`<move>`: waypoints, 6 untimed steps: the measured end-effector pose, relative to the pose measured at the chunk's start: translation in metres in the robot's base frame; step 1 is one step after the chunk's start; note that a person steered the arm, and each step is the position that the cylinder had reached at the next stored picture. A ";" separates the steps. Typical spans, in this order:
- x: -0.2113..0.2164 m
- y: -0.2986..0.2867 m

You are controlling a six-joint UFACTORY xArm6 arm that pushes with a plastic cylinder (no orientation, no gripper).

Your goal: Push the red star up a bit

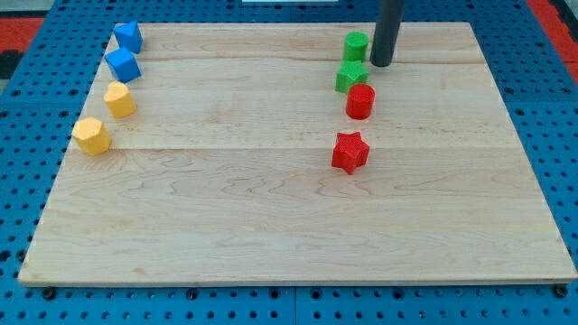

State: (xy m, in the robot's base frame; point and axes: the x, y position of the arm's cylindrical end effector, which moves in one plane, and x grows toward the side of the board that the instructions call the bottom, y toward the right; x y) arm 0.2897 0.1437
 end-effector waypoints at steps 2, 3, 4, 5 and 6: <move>0.183 0.012; 0.234 -0.006; 0.223 -0.037; 0.198 -0.061; 0.182 -0.079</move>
